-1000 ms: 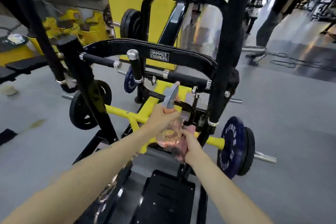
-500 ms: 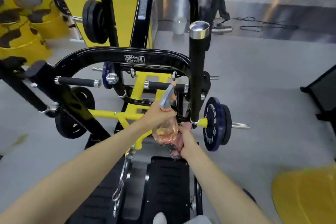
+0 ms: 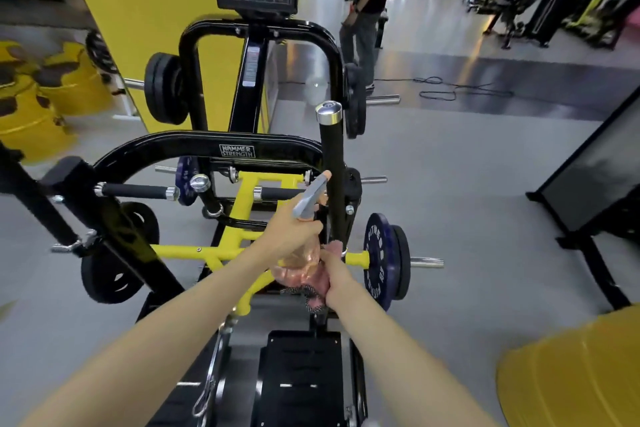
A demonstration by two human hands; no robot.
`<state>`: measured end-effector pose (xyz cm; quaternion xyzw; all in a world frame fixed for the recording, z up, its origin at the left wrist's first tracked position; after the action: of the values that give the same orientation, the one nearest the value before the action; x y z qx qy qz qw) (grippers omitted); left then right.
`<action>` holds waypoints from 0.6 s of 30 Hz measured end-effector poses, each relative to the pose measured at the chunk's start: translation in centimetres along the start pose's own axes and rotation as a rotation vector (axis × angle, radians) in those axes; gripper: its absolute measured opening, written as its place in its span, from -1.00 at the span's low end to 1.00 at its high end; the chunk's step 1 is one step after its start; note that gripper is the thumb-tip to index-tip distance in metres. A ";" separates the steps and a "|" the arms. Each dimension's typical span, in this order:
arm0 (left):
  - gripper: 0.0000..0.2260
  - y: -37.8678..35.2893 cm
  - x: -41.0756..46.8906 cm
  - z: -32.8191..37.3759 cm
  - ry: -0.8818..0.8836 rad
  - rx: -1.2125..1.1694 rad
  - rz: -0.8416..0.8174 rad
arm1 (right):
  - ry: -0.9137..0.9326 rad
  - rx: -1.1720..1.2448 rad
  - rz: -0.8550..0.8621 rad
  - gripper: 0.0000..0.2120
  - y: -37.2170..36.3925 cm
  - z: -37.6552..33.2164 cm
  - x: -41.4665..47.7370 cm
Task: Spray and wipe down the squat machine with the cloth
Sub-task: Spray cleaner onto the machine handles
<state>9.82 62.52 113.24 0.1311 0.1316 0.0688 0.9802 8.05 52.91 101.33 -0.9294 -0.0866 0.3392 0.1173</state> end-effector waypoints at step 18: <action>-0.79 1.2 -2.5 4.8 0.026 -0.025 0.200 | 0.161 0.161 0.193 -0.85 3.3 -4.1 1.5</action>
<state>8.62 62.08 118.62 0.1302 0.1298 0.1695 0.9682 12.09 49.46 102.56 -0.9452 0.0403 0.2790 0.1648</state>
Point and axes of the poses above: each hand's wrist, its own x-axis towards the middle knuckle, its own y-axis out of the back of the hand, z = x × y, the point moved 7 cm from there along x, towards the middle knuckle, and after that the axes turned 11 degrees about y, right-handed, at the moved point
